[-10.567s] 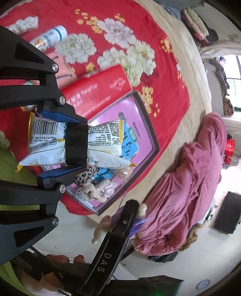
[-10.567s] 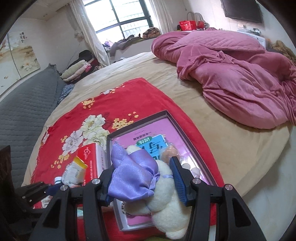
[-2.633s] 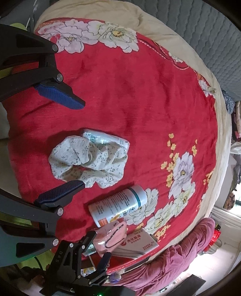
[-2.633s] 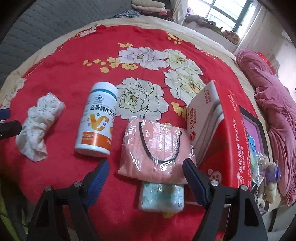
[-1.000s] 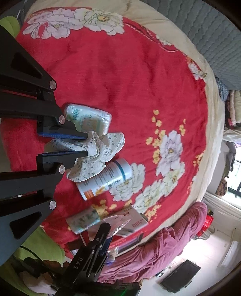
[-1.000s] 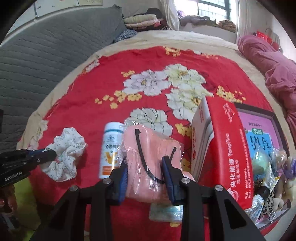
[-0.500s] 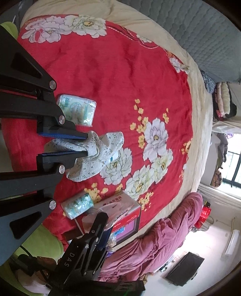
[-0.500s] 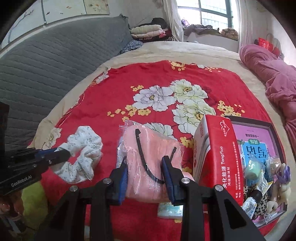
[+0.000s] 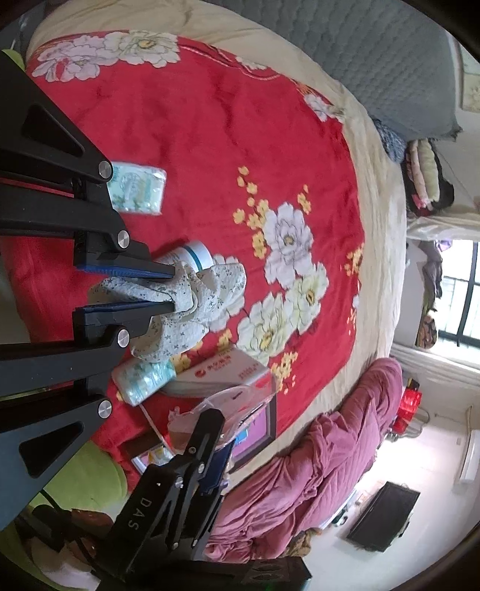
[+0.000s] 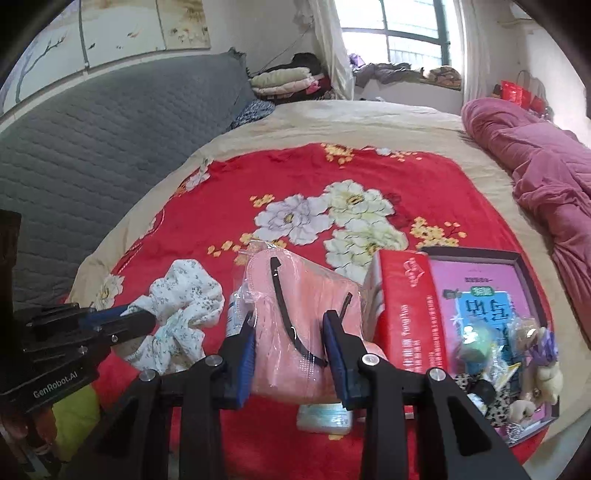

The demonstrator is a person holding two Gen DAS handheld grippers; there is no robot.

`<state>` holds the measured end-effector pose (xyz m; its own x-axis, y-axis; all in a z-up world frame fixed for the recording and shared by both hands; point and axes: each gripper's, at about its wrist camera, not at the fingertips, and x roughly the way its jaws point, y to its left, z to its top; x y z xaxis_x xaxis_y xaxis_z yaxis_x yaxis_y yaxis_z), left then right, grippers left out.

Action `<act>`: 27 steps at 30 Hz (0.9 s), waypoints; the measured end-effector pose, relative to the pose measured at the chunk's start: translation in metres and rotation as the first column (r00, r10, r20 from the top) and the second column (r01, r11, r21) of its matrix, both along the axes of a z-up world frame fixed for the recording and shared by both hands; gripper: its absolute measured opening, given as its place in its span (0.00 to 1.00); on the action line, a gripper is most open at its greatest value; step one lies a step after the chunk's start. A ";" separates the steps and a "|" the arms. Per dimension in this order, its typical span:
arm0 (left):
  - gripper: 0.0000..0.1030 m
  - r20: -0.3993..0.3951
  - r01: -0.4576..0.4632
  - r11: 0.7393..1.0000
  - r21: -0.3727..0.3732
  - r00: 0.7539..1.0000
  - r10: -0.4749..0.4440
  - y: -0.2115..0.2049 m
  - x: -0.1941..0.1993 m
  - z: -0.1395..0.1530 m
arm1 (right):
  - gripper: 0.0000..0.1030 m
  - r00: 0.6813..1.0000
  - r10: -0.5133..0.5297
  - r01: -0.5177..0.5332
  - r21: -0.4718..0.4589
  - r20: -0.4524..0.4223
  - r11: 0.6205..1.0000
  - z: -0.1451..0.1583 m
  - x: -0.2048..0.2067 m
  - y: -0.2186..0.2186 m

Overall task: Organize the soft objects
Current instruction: 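Carry the scrunchie and pink bag over the tray with both grippers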

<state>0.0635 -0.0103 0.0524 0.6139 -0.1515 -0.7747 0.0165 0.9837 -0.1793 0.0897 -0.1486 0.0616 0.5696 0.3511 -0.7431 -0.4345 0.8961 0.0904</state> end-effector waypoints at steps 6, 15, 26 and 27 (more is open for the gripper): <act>0.11 0.015 0.036 0.999 0.027 0.999 -0.036 -0.019 0.001 0.010 | 0.34 0.999 -0.030 0.030 0.012 0.033 0.999 0.017 -0.003 -0.018; 0.11 0.042 0.072 0.996 0.044 0.996 -0.074 -0.040 0.005 0.024 | 0.34 0.996 -0.063 0.061 0.037 0.059 0.997 0.031 -0.005 -0.038; 0.11 0.073 0.170 0.985 0.022 0.983 -0.171 -0.101 0.034 0.040 | 0.34 0.970 -0.229 0.222 0.078 0.087 0.972 0.042 0.002 -0.113; 0.11 0.077 0.182 0.983 0.018 0.980 -0.183 -0.110 0.038 0.040 | 0.34 0.965 -0.251 0.245 0.085 0.080 0.966 0.041 0.004 -0.124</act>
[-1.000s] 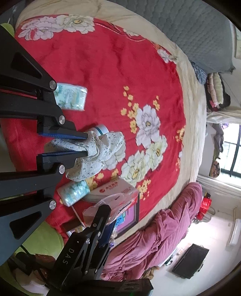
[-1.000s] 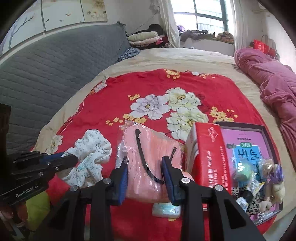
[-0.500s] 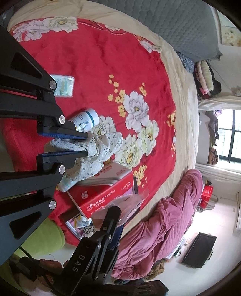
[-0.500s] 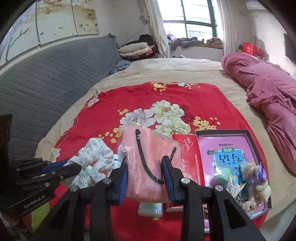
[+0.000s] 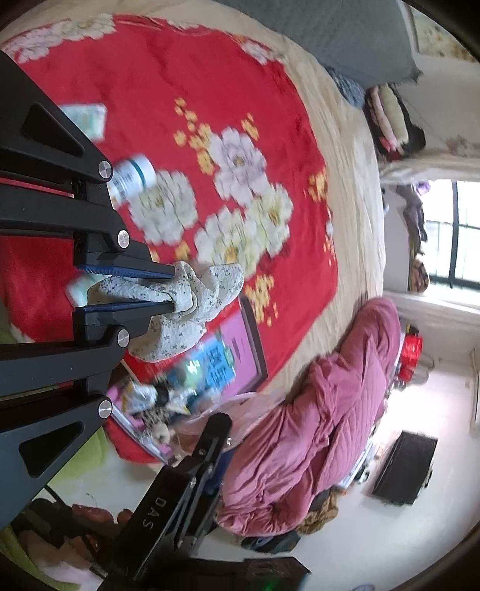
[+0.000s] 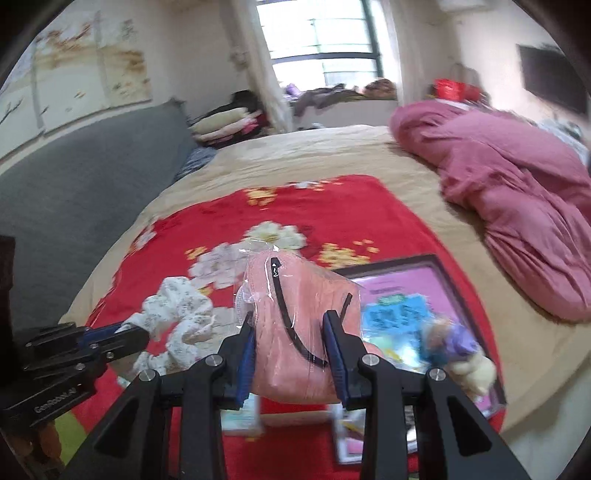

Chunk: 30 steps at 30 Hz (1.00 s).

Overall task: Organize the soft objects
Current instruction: 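Carry the scrunchie and pink bag over the tray with both grippers, then lower the scrunchie and pink bag into the tray and open both grippers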

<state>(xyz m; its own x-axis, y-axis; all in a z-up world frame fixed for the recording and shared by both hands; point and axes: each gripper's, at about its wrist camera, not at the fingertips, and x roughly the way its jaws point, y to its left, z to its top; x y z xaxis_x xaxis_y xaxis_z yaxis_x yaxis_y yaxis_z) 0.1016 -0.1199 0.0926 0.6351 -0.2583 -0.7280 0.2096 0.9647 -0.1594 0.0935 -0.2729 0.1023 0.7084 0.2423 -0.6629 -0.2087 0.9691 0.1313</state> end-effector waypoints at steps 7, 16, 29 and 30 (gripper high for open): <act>0.11 -0.058 0.105 0.994 -0.031 0.993 -0.106 -0.066 0.040 -0.017 | 0.34 0.977 -0.203 0.204 0.013 -0.070 0.979 -0.025 0.009 -0.084; 0.11 -0.140 0.184 0.983 0.013 0.974 -0.181 -0.133 0.091 -0.062 | 0.34 0.956 -0.241 0.248 0.022 -0.168 0.968 -0.076 0.029 -0.123; 0.11 -0.203 0.195 0.980 0.027 0.961 -0.186 -0.145 0.117 -0.105 | 0.37 0.955 -0.195 0.206 0.030 -0.225 0.978 -0.116 0.051 -0.114; 0.11 -0.204 0.198 0.980 0.023 0.961 -0.189 -0.145 0.118 -0.105 | 0.37 0.955 -0.191 0.204 0.035 -0.227 0.978 -0.117 0.052 -0.114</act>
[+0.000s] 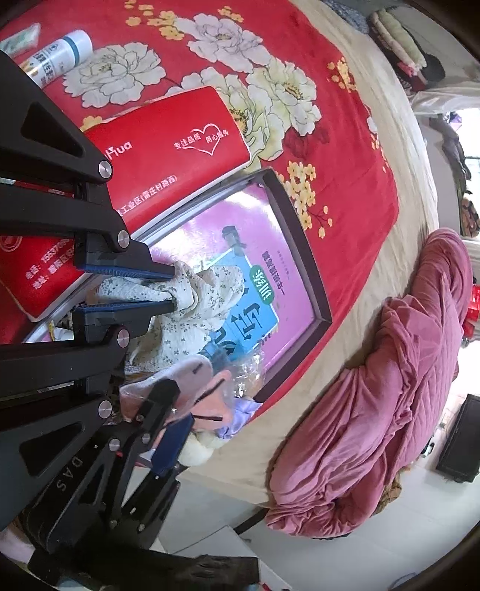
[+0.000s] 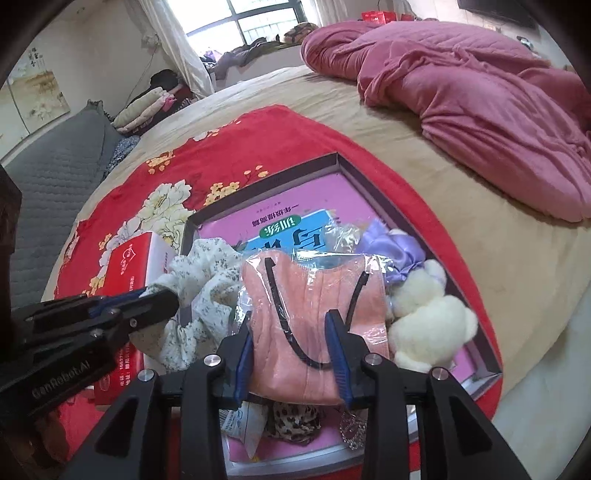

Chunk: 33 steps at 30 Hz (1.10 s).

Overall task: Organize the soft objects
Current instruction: 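Lower the scrunchie and pink bag into the tray and open both grippers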

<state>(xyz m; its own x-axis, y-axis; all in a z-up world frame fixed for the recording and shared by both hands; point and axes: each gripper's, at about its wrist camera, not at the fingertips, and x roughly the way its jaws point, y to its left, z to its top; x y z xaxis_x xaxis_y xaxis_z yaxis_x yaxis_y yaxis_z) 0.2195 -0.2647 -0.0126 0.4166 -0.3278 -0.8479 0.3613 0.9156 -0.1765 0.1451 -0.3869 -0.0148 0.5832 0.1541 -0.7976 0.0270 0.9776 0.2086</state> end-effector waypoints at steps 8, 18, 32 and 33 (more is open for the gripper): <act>0.11 -0.004 -0.001 1.000 -0.007 1.000 0.001 -0.002 0.007 -0.003 | 0.59 0.999 -0.013 0.012 0.027 0.030 1.000 0.004 -0.005 -0.005; 0.18 -0.003 0.004 1.000 0.005 1.000 -0.004 -0.004 0.011 -0.001 | 0.60 0.998 -0.028 0.028 0.009 0.048 1.000 0.014 -0.010 -0.009; 0.57 0.043 0.001 1.000 0.017 0.999 -0.002 0.004 -0.005 0.016 | 0.68 0.993 -0.065 0.067 -0.019 0.101 0.998 0.041 -0.024 -0.018; 0.60 0.049 0.004 1.000 0.015 0.999 -0.004 0.006 -0.008 0.020 | 0.69 0.992 -0.064 0.067 -0.023 0.106 0.997 0.044 -0.026 -0.018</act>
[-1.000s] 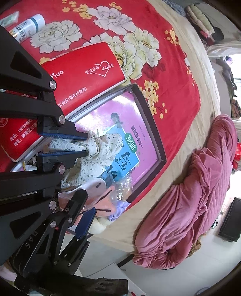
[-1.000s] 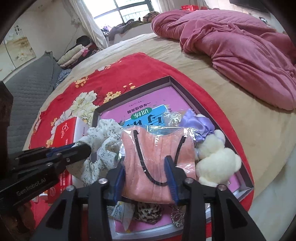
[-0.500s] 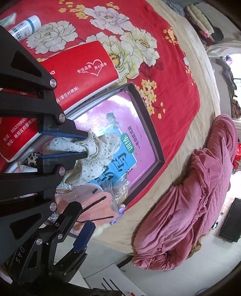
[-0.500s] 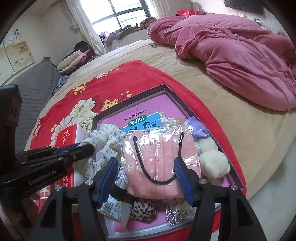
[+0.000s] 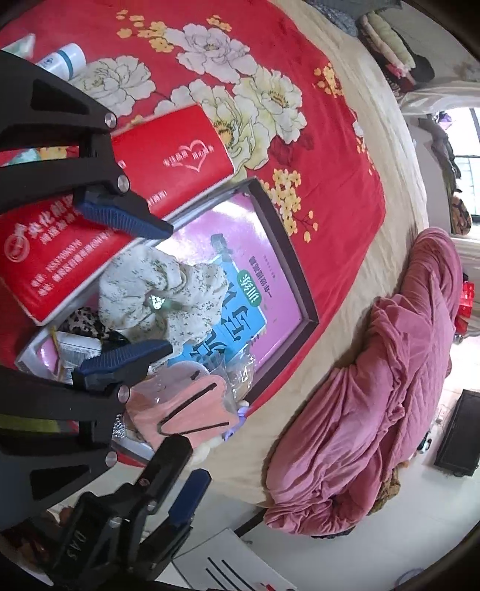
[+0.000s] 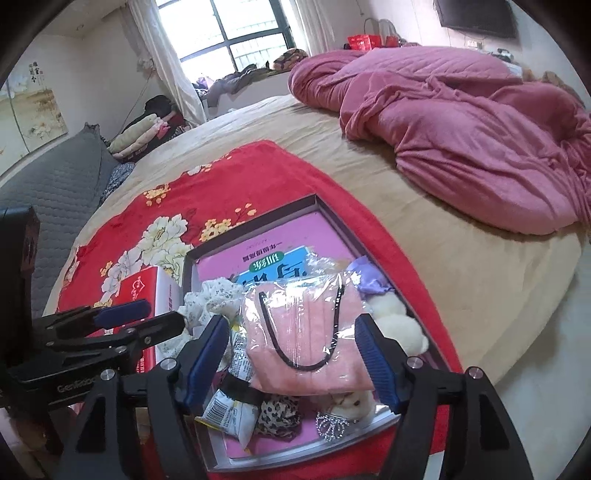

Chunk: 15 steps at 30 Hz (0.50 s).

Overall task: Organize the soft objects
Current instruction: 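Lower the scrunchie and pink bag into the tray and open both grippers, then move both open grippers back to the white tissue packs on the blanket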

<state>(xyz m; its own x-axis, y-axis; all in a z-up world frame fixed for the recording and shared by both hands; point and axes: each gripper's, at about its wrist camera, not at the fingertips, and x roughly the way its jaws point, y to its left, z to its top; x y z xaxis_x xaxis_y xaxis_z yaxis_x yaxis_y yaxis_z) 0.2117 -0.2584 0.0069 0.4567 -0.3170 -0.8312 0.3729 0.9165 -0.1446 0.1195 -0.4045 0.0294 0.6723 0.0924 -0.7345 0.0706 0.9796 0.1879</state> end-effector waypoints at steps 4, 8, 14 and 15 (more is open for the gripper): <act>0.66 0.015 -0.002 1.000 -0.001 1.000 0.002 0.007 -0.011 0.011 | 0.70 1.000 -0.005 0.005 -0.013 0.016 1.000 0.009 -0.006 0.005; 0.72 0.042 -0.019 1.000 -0.004 0.999 0.019 0.019 -0.027 0.023 | 0.70 1.000 -0.001 0.002 -0.023 0.030 1.000 0.019 -0.011 0.013; 0.73 0.070 -0.047 0.999 0.006 0.996 0.047 0.038 -0.043 0.036 | 0.74 0.999 0.011 -0.010 -0.033 0.053 0.999 0.032 -0.017 0.026; 0.73 0.075 -0.053 0.999 0.006 0.996 0.053 0.042 -0.045 0.037 | 0.75 0.998 0.013 -0.011 -0.035 0.059 0.999 0.035 -0.018 0.028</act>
<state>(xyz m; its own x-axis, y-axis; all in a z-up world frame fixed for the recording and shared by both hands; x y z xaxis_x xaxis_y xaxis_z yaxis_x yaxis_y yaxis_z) 0.1667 -0.2168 0.0444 0.5336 -0.2842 -0.7966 0.3331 0.9363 -0.1109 0.1018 -0.3764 0.0641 0.7135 0.0760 -0.6965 0.0483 0.9864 0.1571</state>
